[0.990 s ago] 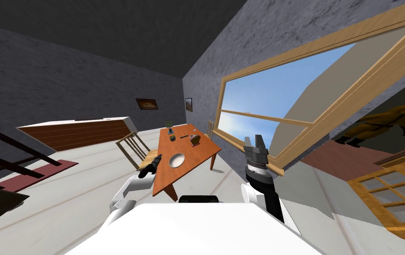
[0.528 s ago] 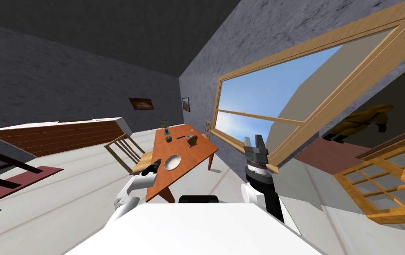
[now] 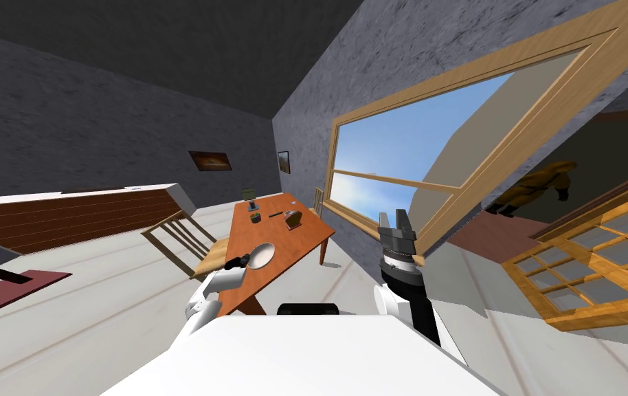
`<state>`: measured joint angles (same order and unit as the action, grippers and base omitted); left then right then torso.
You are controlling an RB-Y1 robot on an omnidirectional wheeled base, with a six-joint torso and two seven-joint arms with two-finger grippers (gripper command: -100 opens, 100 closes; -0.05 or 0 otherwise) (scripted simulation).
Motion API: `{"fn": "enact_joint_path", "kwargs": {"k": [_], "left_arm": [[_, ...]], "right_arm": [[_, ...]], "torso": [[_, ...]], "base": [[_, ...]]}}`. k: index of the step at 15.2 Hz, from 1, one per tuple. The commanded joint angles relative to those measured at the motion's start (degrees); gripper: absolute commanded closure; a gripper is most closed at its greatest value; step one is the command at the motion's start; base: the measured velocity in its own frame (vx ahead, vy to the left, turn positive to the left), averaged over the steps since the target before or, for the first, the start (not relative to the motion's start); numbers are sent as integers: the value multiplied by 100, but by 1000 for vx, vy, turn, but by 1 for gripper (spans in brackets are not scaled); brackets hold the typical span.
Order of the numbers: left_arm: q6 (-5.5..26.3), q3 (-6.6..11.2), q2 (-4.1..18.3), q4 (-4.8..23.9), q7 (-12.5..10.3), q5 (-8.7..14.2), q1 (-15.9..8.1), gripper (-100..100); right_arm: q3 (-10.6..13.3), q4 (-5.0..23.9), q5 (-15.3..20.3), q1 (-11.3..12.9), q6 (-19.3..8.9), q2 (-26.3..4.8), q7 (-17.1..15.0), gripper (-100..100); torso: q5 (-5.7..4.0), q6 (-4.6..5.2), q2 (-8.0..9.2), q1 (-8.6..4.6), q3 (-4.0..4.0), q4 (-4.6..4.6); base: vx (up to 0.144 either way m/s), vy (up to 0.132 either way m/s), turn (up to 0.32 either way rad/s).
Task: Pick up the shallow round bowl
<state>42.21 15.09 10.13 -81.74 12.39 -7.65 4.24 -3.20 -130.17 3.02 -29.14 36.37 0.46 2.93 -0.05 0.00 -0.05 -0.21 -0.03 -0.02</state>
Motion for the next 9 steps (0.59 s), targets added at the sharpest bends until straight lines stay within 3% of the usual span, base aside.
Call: {"fn": "enact_joint_path", "kwargs": {"k": [1,7,9], "left_arm": [[176,30,-24,70,32,7,-44,-100],[749,158,-153,448,134,3,-253,-100],[713,148,-162,430,116,-19,-251,-100]], "right_arm": [[0,0,0,0,0,0,0,0],[0,0,0,0,0,0,0,0],[0,0,0,0,0,0,0,0]], "torso": [[0,0,0,0,0,0],[0,0,-1,0,0,0],[0,-1,0,0,0,0]], "base": [[22,-34,-54],[29,-37,-65],[22,-28,-38]]}}
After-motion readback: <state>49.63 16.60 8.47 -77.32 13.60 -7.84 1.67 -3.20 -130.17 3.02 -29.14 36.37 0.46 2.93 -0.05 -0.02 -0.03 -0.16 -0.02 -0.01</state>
